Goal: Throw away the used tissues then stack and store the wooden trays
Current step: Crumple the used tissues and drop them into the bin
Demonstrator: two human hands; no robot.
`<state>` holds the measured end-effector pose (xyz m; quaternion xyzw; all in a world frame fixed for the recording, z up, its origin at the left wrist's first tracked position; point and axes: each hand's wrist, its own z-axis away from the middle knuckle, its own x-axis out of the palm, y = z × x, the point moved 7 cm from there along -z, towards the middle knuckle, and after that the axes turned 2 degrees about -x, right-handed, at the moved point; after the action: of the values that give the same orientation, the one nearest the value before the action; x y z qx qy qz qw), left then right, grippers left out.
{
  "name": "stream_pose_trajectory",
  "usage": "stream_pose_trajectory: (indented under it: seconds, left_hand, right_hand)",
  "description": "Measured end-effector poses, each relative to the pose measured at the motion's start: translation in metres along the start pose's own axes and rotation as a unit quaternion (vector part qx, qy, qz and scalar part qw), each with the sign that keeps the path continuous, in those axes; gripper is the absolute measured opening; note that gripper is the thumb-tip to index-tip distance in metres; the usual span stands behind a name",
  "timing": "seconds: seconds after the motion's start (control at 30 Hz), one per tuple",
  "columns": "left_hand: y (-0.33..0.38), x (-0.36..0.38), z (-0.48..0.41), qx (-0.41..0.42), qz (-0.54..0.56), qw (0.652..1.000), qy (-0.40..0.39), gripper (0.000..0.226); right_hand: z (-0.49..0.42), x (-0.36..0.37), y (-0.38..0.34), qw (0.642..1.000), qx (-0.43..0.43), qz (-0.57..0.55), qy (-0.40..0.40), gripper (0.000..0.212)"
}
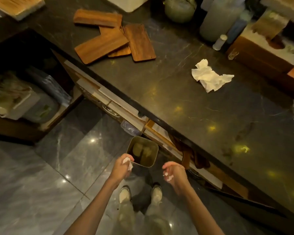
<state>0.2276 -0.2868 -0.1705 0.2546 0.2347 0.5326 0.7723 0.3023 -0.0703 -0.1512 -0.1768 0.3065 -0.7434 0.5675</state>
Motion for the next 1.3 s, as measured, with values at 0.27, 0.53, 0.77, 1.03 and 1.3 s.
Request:
stream_pose_trajectory:
  seconds: [0.27, 0.53, 0.77, 1.03, 1.3]
  left_hand:
    - [-0.11, 0.052, -0.204, -0.017, -0.017, 1.0, -0.012, 0.036]
    - [-0.229, 0.071, -0.365, -0.043, -0.019, 0.996, 0.076, 0.042]
    - [-0.252, 0.079, -0.387, -0.032, -0.08, 0.993, 0.086, 0.053]
    - [-0.162, 0.036, -0.261, 0.069, -0.352, 0.93, 0.086, 0.029]
    - [-0.03, -0.04, -0.072, 0.153, -0.416, 0.89, 0.106, 0.028]
  right_hand:
    - [-0.204, 0.062, 0.122, 0.966, 0.036, 0.233, -0.109, 0.033]
    - [-0.393, 0.063, 0.208, 0.942, -0.067, 0.326, -0.045, 0.05]
    - [-0.411, 0.029, 0.256, 0.937, -0.018, 0.347, -0.049, 0.054]
    - [-0.275, 0.047, 0.175, 0.889, -0.132, 0.434, -0.056, 0.008]
    - [-0.088, 0.071, 0.025, 0.826, -0.251, 0.503, -0.029, 0.016]
